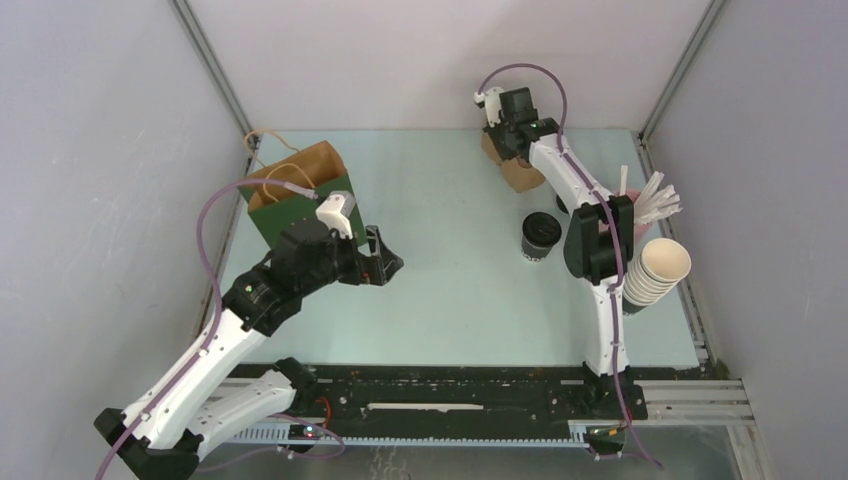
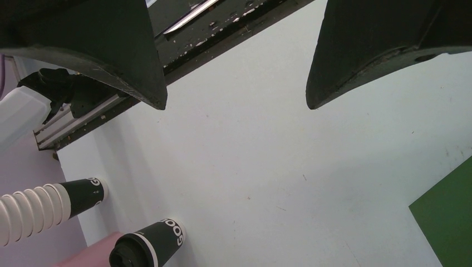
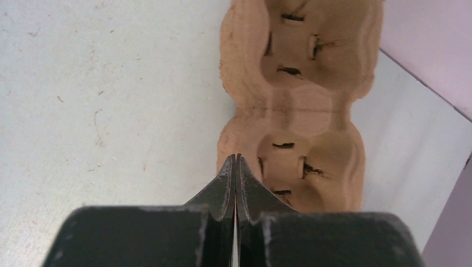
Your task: Pack the takeout coffee
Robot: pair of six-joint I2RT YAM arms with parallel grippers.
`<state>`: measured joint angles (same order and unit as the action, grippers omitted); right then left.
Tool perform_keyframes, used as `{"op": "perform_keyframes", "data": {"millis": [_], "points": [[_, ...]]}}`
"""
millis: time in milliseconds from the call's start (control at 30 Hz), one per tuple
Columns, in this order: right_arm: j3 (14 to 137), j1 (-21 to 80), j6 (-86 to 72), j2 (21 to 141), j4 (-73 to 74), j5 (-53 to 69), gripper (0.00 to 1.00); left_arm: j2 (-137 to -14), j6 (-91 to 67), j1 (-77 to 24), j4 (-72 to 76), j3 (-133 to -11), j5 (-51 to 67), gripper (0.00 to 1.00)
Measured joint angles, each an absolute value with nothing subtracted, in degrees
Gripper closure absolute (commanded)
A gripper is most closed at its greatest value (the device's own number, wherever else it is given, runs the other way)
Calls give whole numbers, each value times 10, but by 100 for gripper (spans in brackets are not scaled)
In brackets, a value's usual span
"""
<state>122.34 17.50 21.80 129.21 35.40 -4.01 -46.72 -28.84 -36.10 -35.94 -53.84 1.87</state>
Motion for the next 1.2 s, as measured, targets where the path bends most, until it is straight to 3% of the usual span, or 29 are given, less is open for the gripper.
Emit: {"op": "perform_keyframes", "data": {"millis": [67, 133, 333, 367, 700, 833, 1000, 1133, 1200], "points": [[1224, 169, 213, 1289, 354, -41, 97, -467, -291, -361, -357, -538, 20, 0], [1225, 161, 196, 1287, 351, -46, 78, -467, -291, -361, -356, -538, 20, 0], [1245, 140, 133, 1286, 347, -70, 43, -468, -292, -361, -350, -533, 22, 0], [1247, 136, 123, 1286, 347, -70, 41, -468, -292, -361, -350, -533, 23, 0], [1210, 84, 32, 1271, 347, 99, 30, -468, -296, -361, -350, -533, 27, 0], [1184, 67, 24, 1263, 345, 148, 35, -471, -296, -361, -348, -533, 33, 0], [1184, 62, 19, 1263, 340, 174, 55, -473, -296, -361, -347, -532, 35, 0], [1185, 62, 10, 1265, 340, 186, 43, -472, -296, -361, -347, -532, 34, 0], [1185, 62, 8, 1268, 340, 190, 41, -472, -296, -361, -347, -532, 34, 0]]}}
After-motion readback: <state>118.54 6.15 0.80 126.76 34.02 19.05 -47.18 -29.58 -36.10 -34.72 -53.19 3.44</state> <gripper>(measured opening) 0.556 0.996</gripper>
